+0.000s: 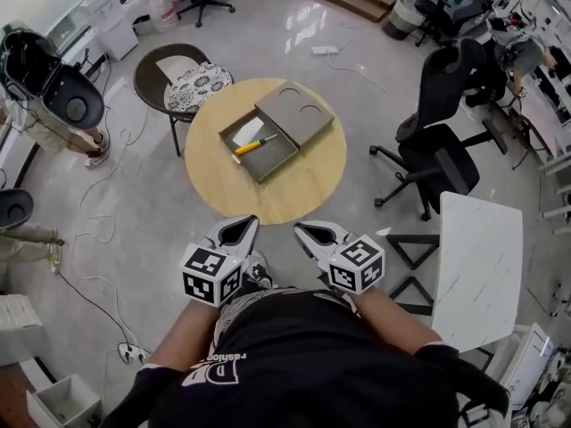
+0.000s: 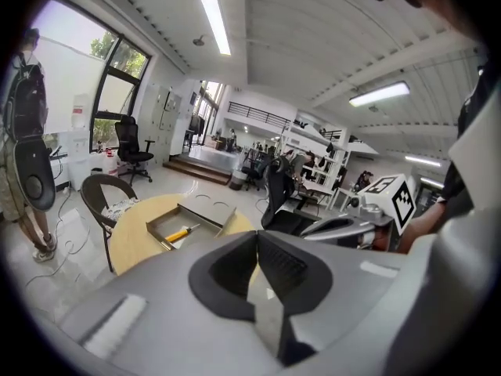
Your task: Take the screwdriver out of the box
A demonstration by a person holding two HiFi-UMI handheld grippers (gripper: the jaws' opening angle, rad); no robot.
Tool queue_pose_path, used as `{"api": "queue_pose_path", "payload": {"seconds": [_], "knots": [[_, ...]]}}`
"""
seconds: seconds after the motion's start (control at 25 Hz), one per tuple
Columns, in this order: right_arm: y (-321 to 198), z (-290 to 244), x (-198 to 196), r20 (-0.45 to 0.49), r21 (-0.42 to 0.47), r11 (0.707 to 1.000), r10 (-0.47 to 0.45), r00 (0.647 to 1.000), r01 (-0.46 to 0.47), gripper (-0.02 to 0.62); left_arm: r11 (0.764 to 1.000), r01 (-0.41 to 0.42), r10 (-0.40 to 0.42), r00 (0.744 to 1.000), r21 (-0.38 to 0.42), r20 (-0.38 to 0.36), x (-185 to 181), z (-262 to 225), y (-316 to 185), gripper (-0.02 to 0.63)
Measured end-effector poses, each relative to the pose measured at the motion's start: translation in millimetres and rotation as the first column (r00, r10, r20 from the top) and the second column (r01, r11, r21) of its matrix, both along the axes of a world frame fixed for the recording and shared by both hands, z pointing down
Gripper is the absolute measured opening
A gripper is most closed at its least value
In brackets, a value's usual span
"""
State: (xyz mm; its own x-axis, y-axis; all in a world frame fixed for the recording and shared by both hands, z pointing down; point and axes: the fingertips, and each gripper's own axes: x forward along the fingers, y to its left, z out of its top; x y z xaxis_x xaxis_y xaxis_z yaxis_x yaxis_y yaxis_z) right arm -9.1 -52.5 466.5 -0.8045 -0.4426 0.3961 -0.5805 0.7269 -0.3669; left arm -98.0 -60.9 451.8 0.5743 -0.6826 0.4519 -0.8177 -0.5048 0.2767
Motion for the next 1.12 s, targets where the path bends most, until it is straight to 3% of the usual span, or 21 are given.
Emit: {"api": "queue_pose_path", "payload": {"seconds": [0.52, 1.12], "knots": [[-88, 0, -56, -0.026, 0.021, 0.997, 0.076, 0.997, -0.076, -0.003, 0.998, -0.066, 0.066, 0.998, 0.019, -0.001, -62, 6, -93, 0.058], [-117, 15, -52, -0.043, -0.03, 0.986, 0.162, 0.986, -0.163, -0.003, 0.994, -0.109, 0.109, 0.994, -0.027, 0.012, -74, 28, -124, 0.058]]}}
